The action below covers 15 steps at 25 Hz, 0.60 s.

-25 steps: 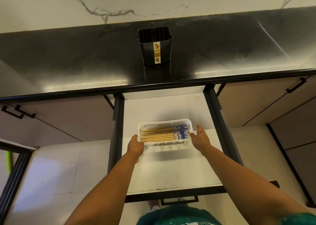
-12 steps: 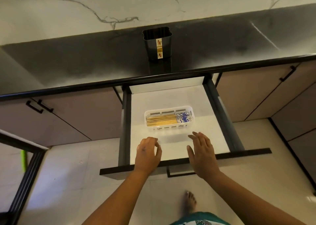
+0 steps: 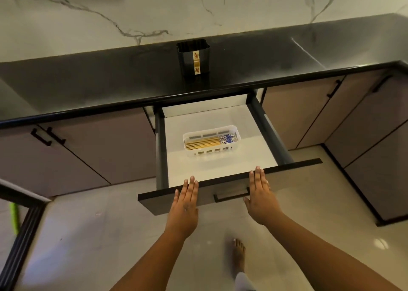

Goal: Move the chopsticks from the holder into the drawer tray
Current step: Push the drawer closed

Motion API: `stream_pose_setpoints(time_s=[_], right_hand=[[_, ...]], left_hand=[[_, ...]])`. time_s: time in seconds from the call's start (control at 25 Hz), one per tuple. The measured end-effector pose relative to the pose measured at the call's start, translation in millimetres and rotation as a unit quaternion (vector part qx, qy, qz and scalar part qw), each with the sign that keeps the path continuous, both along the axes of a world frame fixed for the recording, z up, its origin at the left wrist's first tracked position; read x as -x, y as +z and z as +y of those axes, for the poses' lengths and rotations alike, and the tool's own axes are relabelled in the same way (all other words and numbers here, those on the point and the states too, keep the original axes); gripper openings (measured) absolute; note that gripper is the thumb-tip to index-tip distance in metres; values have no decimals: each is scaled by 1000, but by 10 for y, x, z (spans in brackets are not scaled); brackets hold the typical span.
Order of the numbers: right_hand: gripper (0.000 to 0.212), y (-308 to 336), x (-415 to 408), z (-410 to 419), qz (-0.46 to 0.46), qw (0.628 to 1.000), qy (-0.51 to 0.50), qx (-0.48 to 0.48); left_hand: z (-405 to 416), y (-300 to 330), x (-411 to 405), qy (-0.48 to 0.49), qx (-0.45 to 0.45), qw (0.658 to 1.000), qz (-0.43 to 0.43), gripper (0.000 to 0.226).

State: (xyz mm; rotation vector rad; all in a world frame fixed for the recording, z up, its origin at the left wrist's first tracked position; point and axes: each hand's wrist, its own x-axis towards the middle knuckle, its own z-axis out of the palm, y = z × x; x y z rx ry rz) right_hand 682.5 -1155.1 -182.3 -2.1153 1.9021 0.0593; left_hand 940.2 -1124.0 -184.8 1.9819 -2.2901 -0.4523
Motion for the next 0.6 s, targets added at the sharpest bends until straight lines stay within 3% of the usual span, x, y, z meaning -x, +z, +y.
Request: stream_pose_setpoints(time_s=[0.2,0.4,0.6], right_hand=[[90,86,-66,-432,1,999,3,-48],[93,126,-181,-1332,-16,994,16,-103],[96,135,-324,-2331,-55,989,44,-132]], left_hand=[[-457,42,-125,-12,-40,998,-39,91],[-1260,88,-161,23,-53,997,-42,95],[-2220,184,-211,49,-83,990,-101,99]])
